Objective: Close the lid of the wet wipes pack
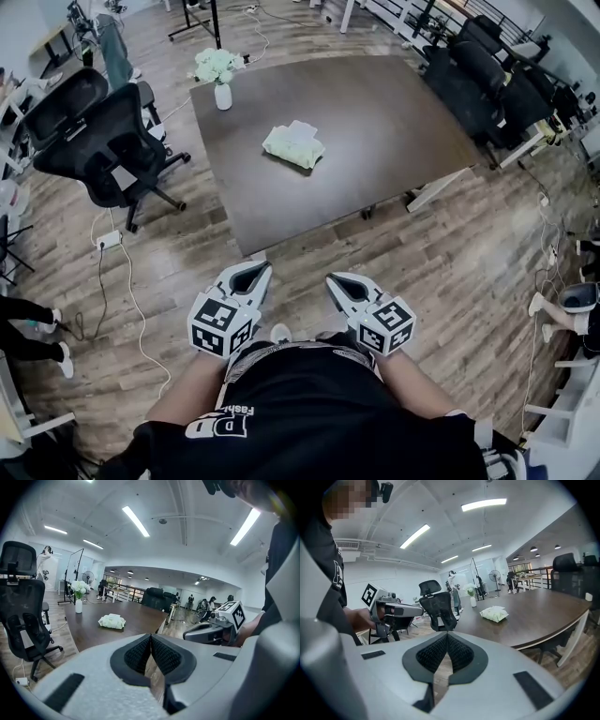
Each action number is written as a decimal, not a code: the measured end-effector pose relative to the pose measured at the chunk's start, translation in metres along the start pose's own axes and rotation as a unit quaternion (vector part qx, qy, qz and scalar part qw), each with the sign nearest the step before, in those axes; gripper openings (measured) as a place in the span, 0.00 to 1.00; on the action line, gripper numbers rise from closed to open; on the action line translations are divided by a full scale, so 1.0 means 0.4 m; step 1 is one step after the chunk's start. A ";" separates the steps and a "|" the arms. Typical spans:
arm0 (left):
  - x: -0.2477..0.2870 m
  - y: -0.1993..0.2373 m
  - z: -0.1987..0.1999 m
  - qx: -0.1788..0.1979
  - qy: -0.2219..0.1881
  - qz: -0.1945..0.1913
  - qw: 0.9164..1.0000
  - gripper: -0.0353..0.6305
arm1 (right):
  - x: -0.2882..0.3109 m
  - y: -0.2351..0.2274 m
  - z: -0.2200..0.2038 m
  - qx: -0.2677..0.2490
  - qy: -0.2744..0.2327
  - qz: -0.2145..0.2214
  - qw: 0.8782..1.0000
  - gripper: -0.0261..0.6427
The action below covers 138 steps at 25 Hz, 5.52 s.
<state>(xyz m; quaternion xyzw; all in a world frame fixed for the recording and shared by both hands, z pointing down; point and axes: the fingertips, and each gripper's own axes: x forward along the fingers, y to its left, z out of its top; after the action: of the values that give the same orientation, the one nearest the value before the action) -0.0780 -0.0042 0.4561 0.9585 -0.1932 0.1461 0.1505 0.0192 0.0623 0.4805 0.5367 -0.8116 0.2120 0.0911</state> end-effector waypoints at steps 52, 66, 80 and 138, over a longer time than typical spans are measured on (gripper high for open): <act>0.513 0.371 0.173 -0.108 0.015 0.184 0.977 0.08 | 0.469 -0.662 0.306 -0.038 0.049 0.144 0.988 0.05; 0.510 0.427 0.168 -0.103 0.026 0.233 0.967 0.08 | 0.645 -0.844 0.297 -0.004 0.084 0.120 0.989 0.05; 0.538 0.547 0.157 -0.123 0.041 0.215 0.968 0.08 | 0.831 -0.984 0.272 0.014 0.128 0.060 0.990 0.11; 0.444 0.565 0.115 -0.137 0.055 0.208 0.967 0.08 | 0.903 -0.839 0.328 -0.198 0.195 0.121 0.953 0.08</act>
<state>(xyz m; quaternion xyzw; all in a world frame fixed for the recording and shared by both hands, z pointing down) -0.0047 -0.2769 0.5266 0.8582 -0.3975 0.1988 0.2569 0.1878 -0.4083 0.5816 0.3539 -0.8626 0.1568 0.3256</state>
